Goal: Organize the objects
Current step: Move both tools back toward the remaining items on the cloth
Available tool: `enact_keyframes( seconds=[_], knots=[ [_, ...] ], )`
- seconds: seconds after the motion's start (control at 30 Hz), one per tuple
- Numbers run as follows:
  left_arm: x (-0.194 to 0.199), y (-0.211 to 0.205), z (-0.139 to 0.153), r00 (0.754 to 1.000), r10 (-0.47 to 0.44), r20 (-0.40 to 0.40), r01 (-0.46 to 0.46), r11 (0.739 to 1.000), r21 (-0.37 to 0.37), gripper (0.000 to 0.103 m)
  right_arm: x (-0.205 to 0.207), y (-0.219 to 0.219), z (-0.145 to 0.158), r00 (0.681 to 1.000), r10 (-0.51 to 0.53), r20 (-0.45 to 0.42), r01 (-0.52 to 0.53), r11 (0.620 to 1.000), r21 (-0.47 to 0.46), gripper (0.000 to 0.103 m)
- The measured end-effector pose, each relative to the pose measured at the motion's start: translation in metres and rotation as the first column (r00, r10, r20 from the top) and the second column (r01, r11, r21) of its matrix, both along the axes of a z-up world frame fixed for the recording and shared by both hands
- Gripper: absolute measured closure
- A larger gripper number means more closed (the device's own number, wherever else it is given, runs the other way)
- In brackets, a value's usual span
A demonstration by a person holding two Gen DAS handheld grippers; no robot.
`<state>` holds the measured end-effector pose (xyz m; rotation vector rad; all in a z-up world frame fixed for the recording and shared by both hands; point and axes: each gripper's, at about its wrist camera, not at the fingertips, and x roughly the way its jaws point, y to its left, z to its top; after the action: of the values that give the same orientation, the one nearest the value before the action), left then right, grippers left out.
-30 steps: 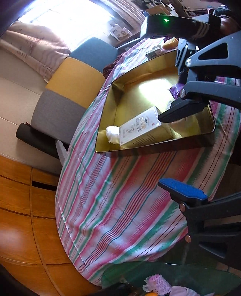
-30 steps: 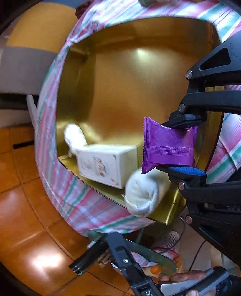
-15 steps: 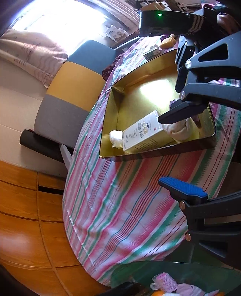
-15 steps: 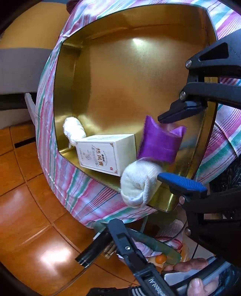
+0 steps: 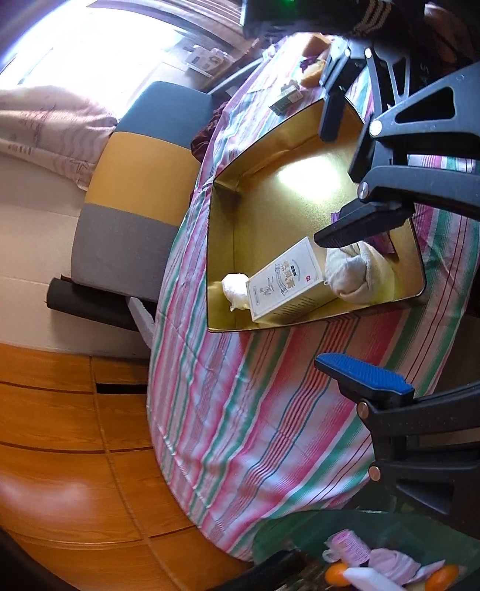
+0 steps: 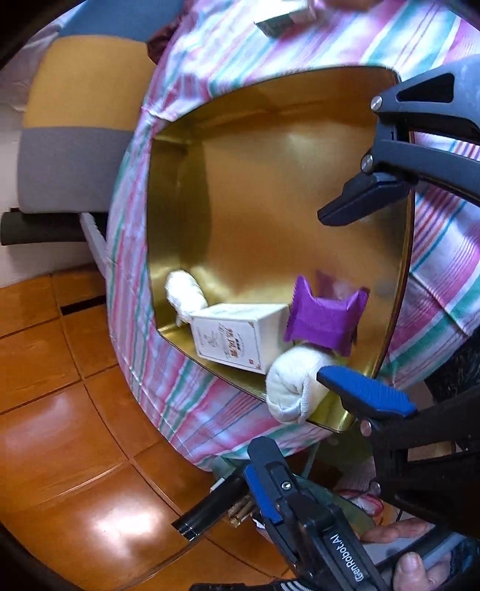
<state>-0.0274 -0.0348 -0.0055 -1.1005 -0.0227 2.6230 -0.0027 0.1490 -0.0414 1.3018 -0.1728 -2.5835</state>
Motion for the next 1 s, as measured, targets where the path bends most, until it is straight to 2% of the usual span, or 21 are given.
enact_keyframes(
  seconds=[0.3, 0.6, 0.83, 0.93, 1.0],
  knots=[
    [0.008, 0.024, 0.008, 0.998, -0.056, -0.023, 0.055, 0.998, -0.034, 0.044, 0.019, 0.032, 0.018, 0.996, -0.063, -0.066, 0.065, 0.997, 0.029, 0.014],
    [0.015, 0.062, 0.015, 0.986, -0.165, -0.020, 0.164, 0.986, -0.040, 0.044, 0.039, 0.112, 0.030, 0.968, -0.237, -0.082, 0.239, 0.971, 0.025, 0.012],
    [0.021, 0.108, 0.020, 0.961, -0.274, -0.031, 0.272, 0.960, -0.060, 0.044, 0.068, 0.201, 0.046, 0.905, -0.413, -0.101, 0.421, 0.904, 0.078, 0.011],
    [0.025, 0.133, 0.021, 0.941, -0.339, -0.022, 0.337, 0.940, -0.057, 0.044, 0.087, 0.245, 0.053, 0.859, -0.500, -0.112, 0.511, 0.854, 0.099, 0.010],
    [0.027, 0.148, 0.019, 0.928, -0.373, -0.007, 0.372, 0.927, -0.055, 0.044, 0.102, 0.276, 0.056, 0.813, -0.569, -0.122, 0.581, 0.806, 0.114, 0.009]
  ],
)
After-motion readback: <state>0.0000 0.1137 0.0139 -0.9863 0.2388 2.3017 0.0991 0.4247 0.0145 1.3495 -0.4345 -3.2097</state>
